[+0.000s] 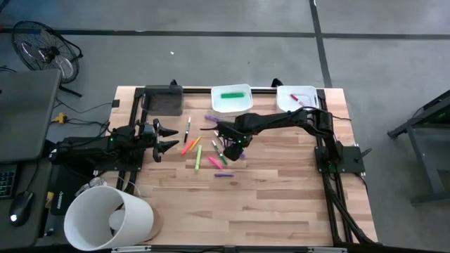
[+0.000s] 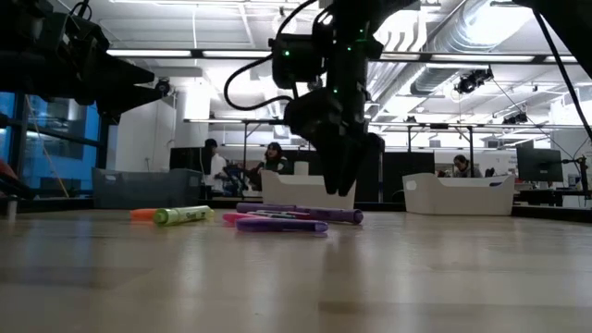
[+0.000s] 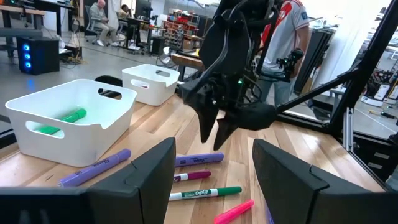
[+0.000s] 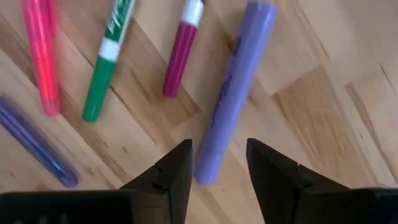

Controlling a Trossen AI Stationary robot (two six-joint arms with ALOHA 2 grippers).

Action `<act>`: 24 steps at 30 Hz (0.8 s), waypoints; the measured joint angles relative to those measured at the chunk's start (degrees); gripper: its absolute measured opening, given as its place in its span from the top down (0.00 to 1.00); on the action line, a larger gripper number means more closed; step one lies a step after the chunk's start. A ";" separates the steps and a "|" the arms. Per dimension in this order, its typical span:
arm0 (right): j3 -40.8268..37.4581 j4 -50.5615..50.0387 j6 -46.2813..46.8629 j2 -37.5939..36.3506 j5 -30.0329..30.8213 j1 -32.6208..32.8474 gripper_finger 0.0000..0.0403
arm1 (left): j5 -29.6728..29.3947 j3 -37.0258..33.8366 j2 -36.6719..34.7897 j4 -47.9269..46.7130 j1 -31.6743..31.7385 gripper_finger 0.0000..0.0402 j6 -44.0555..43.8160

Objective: Pick & Place Markers
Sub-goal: Put the bottom violet highlighter pen into the left white bin

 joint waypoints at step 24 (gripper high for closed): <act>-1.84 4.61 1.46 1.38 3.06 0.44 0.48 | 0.02 0.00 -0.01 0.00 0.01 0.47 -0.01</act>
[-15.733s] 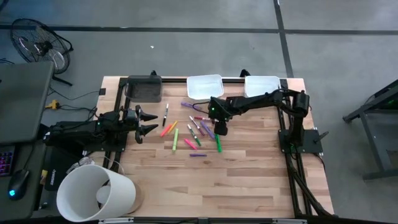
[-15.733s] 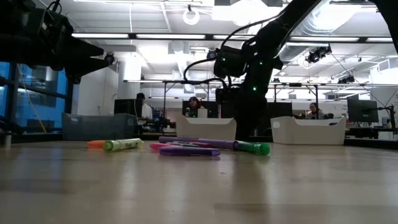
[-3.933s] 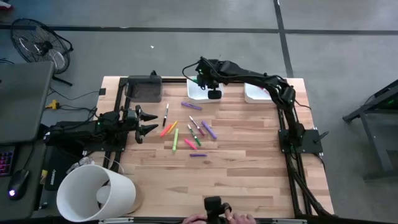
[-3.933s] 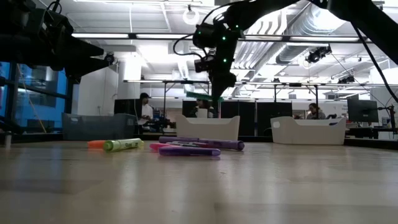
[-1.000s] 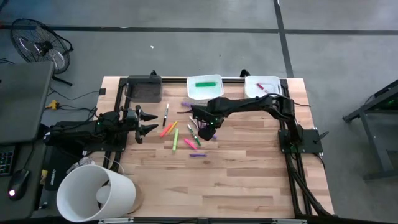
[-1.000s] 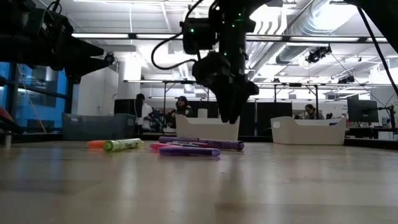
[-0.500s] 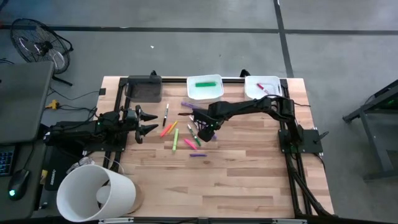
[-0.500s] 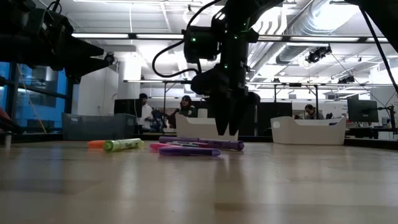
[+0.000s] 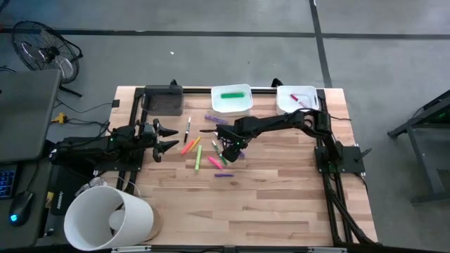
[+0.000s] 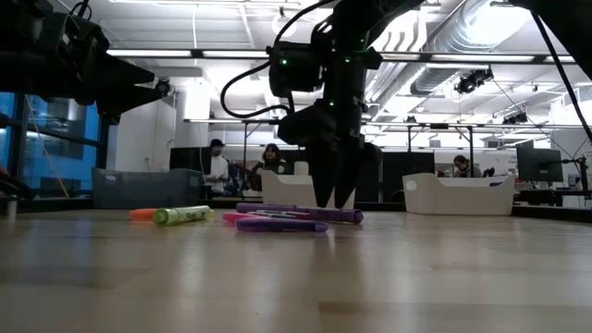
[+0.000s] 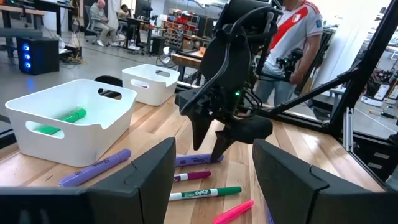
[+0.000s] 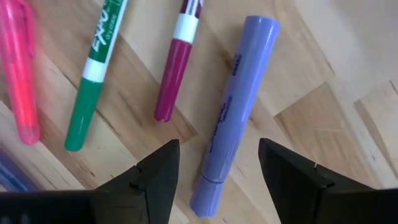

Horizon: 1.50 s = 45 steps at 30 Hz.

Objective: Pick & Place Markers
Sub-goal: Put the bottom violet highlighter pen into the left white bin

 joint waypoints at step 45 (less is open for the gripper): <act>0.22 -4.18 3.26 3.69 2.02 0.61 0.48 | 0.07 0.00 0.01 -0.02 -0.01 0.47 0.00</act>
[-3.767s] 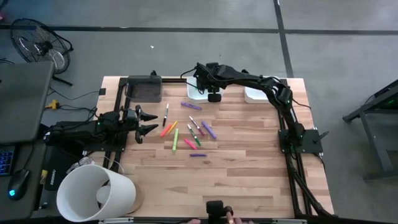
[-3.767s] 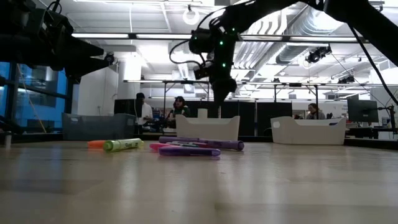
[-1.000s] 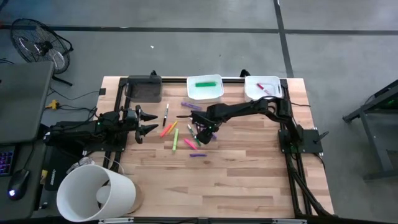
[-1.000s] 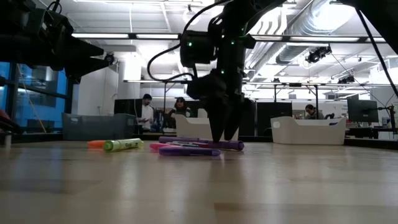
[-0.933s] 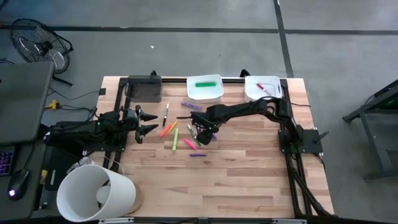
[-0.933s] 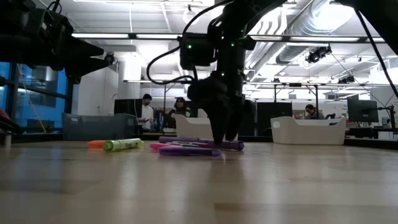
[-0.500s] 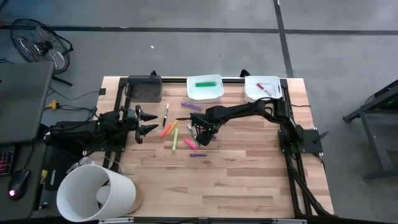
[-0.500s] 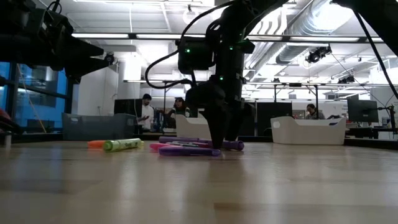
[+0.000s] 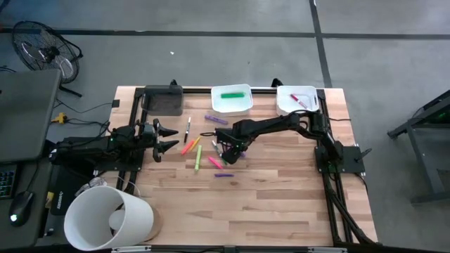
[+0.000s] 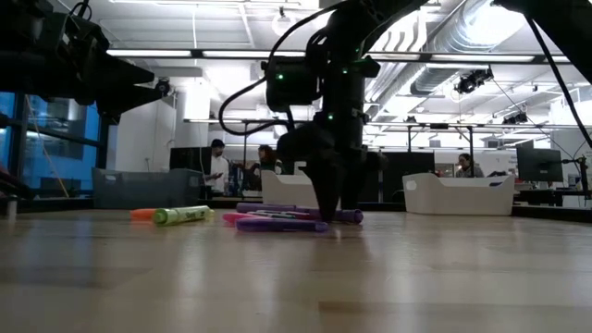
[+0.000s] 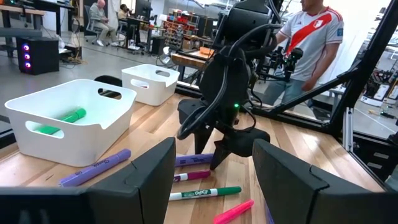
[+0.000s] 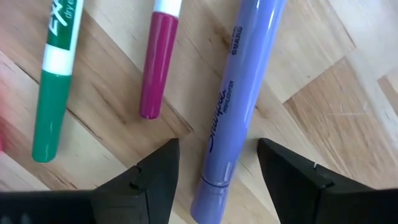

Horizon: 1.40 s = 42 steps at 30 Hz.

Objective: Pick & Place Markers
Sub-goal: Put the bottom violet highlighter pen into the left white bin

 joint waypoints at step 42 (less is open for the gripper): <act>-0.37 -2.39 -5.21 -3.69 -2.38 -0.74 0.85 | 0.02 0.00 0.01 0.02 0.01 0.47 0.00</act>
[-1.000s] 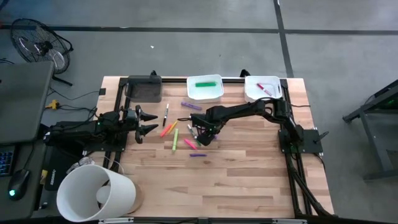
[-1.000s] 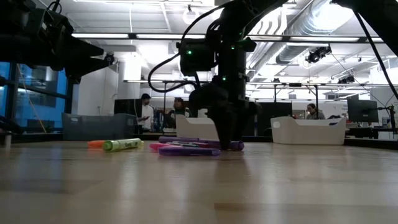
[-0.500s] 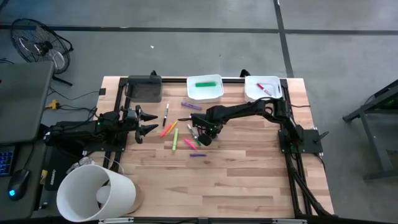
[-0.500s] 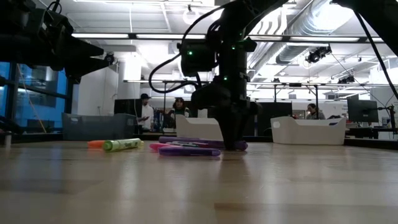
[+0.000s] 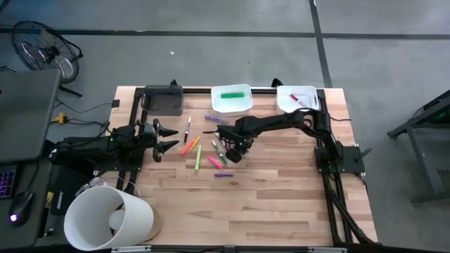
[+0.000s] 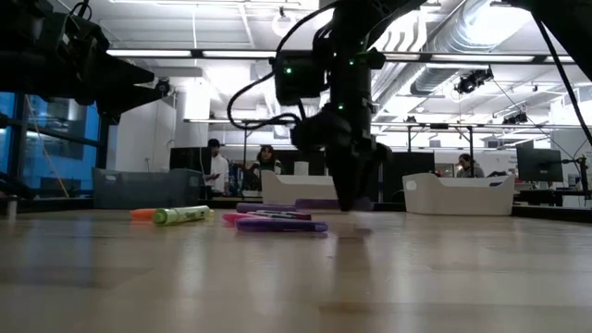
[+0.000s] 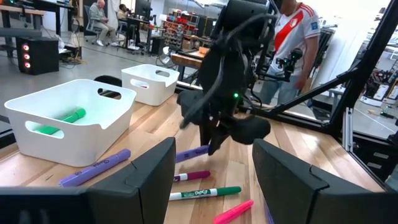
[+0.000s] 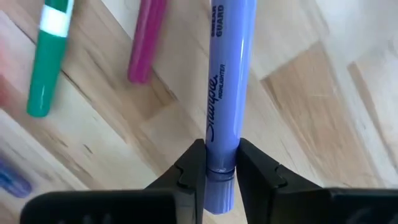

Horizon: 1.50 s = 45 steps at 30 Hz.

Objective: Pick & Place Markers
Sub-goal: Put the bottom violet highlighter pen into the left white bin

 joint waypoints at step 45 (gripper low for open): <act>9.46 5.68 -36.36 -14.52 10.67 -14.08 0.82 | -0.04 0.00 -0.02 0.00 -0.02 0.47 0.02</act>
